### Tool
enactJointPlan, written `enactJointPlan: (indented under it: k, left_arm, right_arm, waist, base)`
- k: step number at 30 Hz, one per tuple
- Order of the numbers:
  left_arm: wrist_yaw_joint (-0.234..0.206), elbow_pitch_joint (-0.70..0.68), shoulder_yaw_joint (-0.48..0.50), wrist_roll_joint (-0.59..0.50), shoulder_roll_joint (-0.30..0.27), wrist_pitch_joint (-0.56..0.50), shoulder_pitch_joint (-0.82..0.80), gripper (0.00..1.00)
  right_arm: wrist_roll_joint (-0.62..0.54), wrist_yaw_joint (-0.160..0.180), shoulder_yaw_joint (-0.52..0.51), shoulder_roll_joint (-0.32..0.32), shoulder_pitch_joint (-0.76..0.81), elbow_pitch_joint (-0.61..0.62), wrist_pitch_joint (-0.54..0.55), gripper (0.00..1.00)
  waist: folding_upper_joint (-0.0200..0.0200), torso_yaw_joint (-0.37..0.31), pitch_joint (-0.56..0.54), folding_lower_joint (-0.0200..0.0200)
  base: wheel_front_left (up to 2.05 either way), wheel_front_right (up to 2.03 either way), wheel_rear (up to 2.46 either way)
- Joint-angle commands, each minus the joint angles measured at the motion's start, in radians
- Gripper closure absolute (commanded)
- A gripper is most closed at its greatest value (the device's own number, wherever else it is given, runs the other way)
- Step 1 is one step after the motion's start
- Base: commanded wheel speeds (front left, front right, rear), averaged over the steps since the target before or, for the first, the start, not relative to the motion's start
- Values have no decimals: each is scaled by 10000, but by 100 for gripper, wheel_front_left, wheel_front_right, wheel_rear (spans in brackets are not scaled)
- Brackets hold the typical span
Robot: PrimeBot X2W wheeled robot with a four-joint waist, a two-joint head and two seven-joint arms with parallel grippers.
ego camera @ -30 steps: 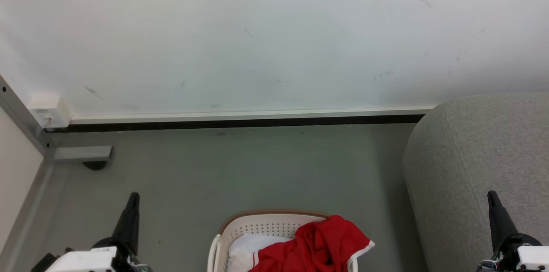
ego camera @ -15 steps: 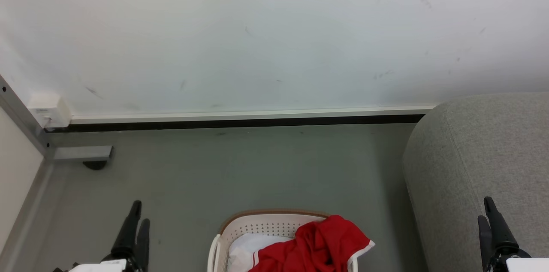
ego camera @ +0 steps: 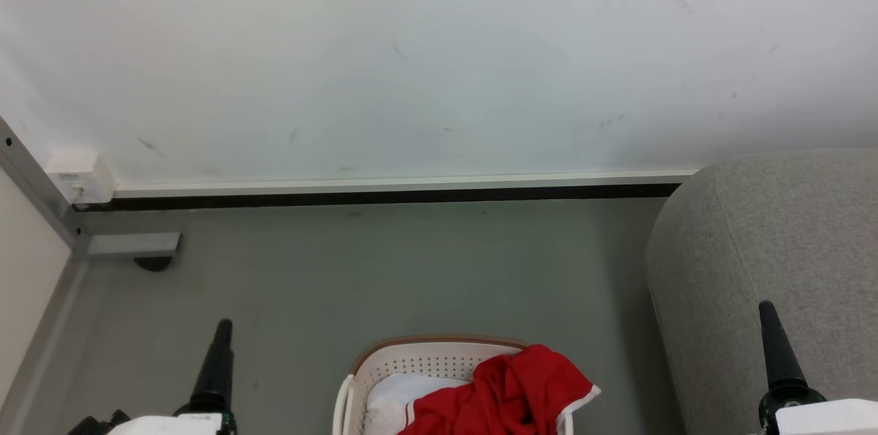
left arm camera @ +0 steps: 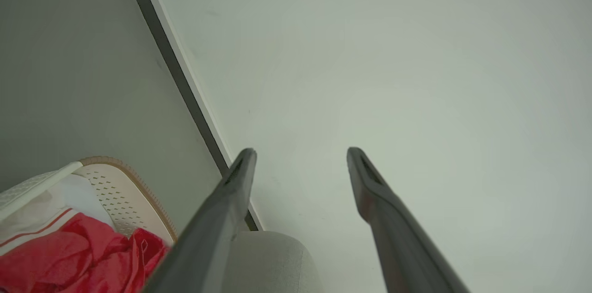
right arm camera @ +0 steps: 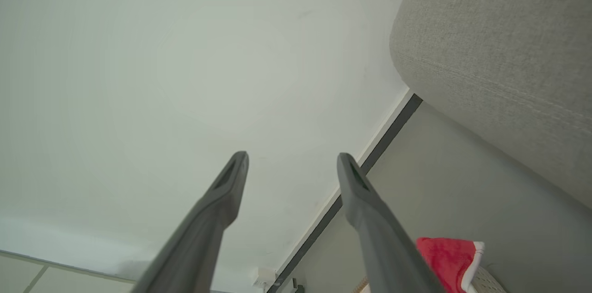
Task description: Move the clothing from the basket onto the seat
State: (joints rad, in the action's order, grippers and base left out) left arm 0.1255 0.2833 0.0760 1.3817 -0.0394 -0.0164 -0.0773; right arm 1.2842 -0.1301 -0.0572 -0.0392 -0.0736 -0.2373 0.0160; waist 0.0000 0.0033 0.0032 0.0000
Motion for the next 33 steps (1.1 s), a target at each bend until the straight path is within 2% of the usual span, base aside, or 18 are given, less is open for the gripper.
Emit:
enactJointPlan:
  k: [1,11,26,33]
  left_arm:
    - [10,-170,-18,-514,-74,131,-255,0]
    - [29,-154,-30,-2511,-86,521,-219,0]
    - [22,-376,74,-5704,-168,1037,-104,0]
    - [42,-321,91,-6698,-230,1268,-81,0]
  right_arm:
    - [-606,-4,78,-171,-219,271,-125,0]
    - [-3019,-4,570,-405,-236,405,-519,0]
    - [-5357,-5,970,-609,-380,11,-1035,0]
    - [-6279,-6,1129,-698,-448,-310,-1257,0]
  waist:
    - [0,2,0,0]
    - [0,15,-48,0]
    - [0,16,-89,0]
    - [0,29,-98,0]
  base:
    - [0,0,0]
    - [0,0,0]
    - [0,0,0]
    - [0,0,0]
